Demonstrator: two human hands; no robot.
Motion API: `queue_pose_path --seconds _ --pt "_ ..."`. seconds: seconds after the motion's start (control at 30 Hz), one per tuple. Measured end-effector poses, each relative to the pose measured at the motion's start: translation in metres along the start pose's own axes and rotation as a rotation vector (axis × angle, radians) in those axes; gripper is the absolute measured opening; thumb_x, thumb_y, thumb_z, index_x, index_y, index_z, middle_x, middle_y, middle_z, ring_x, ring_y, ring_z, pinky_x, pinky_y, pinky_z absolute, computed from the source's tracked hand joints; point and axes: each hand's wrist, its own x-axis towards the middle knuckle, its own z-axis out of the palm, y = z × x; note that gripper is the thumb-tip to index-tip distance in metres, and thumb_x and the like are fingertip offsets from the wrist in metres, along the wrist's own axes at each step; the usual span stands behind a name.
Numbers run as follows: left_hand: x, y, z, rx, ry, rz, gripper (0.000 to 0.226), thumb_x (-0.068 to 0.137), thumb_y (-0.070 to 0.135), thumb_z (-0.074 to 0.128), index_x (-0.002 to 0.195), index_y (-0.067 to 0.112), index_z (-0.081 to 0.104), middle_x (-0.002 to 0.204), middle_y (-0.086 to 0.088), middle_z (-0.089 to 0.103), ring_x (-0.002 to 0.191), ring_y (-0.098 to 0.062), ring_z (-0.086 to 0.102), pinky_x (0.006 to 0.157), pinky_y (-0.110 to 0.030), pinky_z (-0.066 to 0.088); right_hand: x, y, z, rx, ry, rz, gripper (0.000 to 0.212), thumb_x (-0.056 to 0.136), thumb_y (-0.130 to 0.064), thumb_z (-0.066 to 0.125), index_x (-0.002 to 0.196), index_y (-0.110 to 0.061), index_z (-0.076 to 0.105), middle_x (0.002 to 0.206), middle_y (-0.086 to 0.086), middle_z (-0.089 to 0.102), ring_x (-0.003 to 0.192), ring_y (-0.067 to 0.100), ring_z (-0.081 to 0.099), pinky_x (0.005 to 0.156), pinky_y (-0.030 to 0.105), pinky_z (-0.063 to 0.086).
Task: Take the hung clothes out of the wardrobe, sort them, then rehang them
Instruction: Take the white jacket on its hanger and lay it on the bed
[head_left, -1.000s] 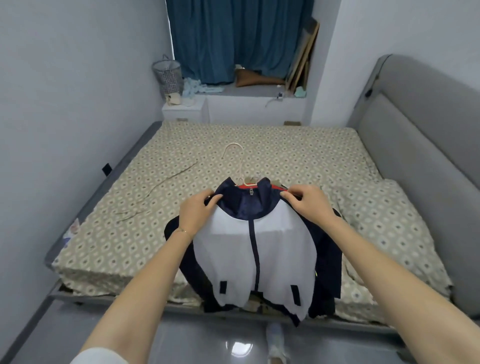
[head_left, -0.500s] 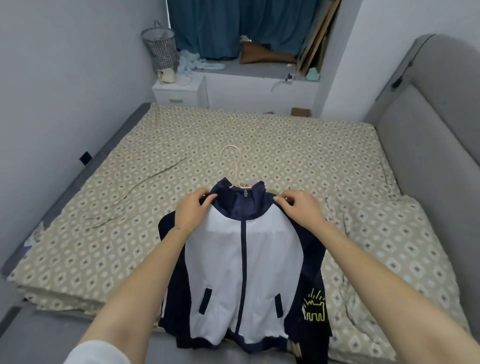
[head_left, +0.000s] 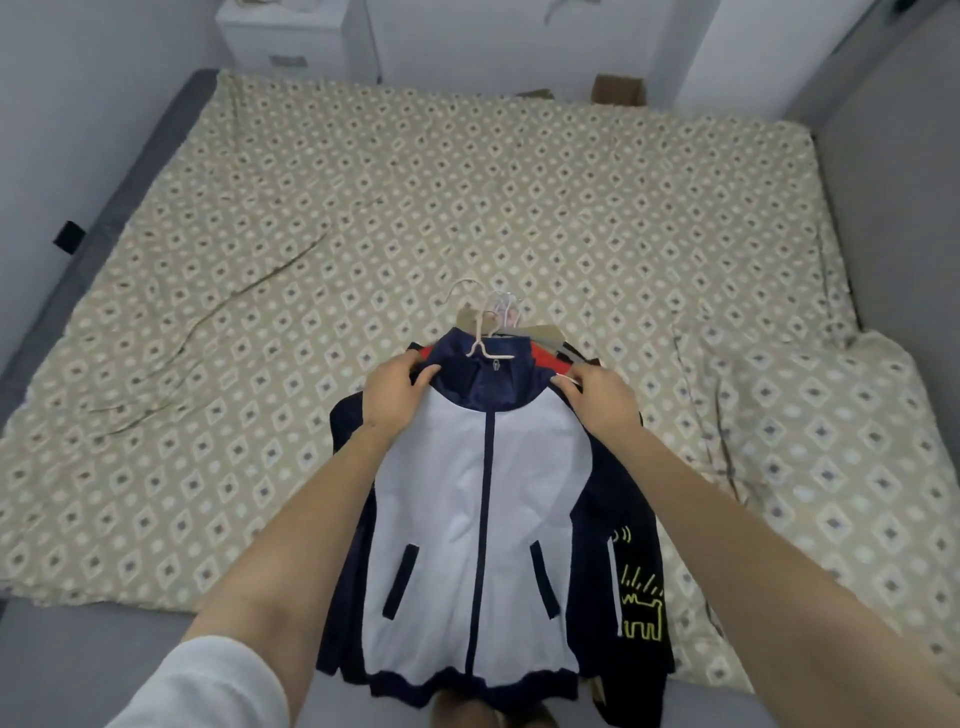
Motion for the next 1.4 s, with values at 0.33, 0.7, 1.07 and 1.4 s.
queue_pose_path --seconds 0.33,0.7,1.07,1.4 --pt "0.104 -0.061 0.095 0.025 -0.064 -0.075 0.019 0.099 0.032 0.055 0.099 0.014 0.063 0.082 0.000 0.064 0.078 -0.022 0.059 0.077 -0.038 0.045 0.106 0.037 0.091 -0.083 -0.025 0.055 0.021 0.098 -0.030 0.052 0.097 -0.012 0.062 0.090 0.008 0.066 0.088 0.032 0.060 0.076 0.043 0.048" --pt "0.097 -0.084 0.114 -0.023 -0.036 0.006 0.043 0.095 0.026 0.057 0.137 0.029 0.052 0.129 0.009 0.062 0.120 -0.018 0.057 0.104 -0.048 0.043 0.107 0.044 0.115 -0.148 -0.098 0.068 0.054 0.095 -0.033 0.056 0.145 -0.018 0.041 0.141 0.006 0.050 0.130 0.032 0.043 0.105 0.047 0.037" --pt "-0.012 -0.045 0.016 0.221 0.050 -0.037 0.058 0.103 0.039 0.044 0.155 0.024 0.025 0.164 0.000 0.020 0.152 -0.023 0.010 0.120 -0.049 -0.002 0.049 -0.044 0.044 -0.316 -0.073 -0.203 0.063 0.098 -0.047 0.048 0.153 -0.023 0.028 0.154 0.003 0.035 0.141 0.028 0.029 0.114 0.044 0.025" --pt "-0.195 -0.074 -0.077 0.276 0.329 -0.310 0.060 0.102 0.048 0.039 0.156 0.026 0.024 0.164 0.001 0.016 0.152 -0.021 0.009 0.121 -0.049 -0.003 -0.049 -0.165 0.042 -0.412 -0.166 -0.616 0.065 0.099 -0.049 0.043 0.155 -0.023 0.021 0.157 0.006 0.030 0.144 0.030 0.023 0.117 0.048 0.019"
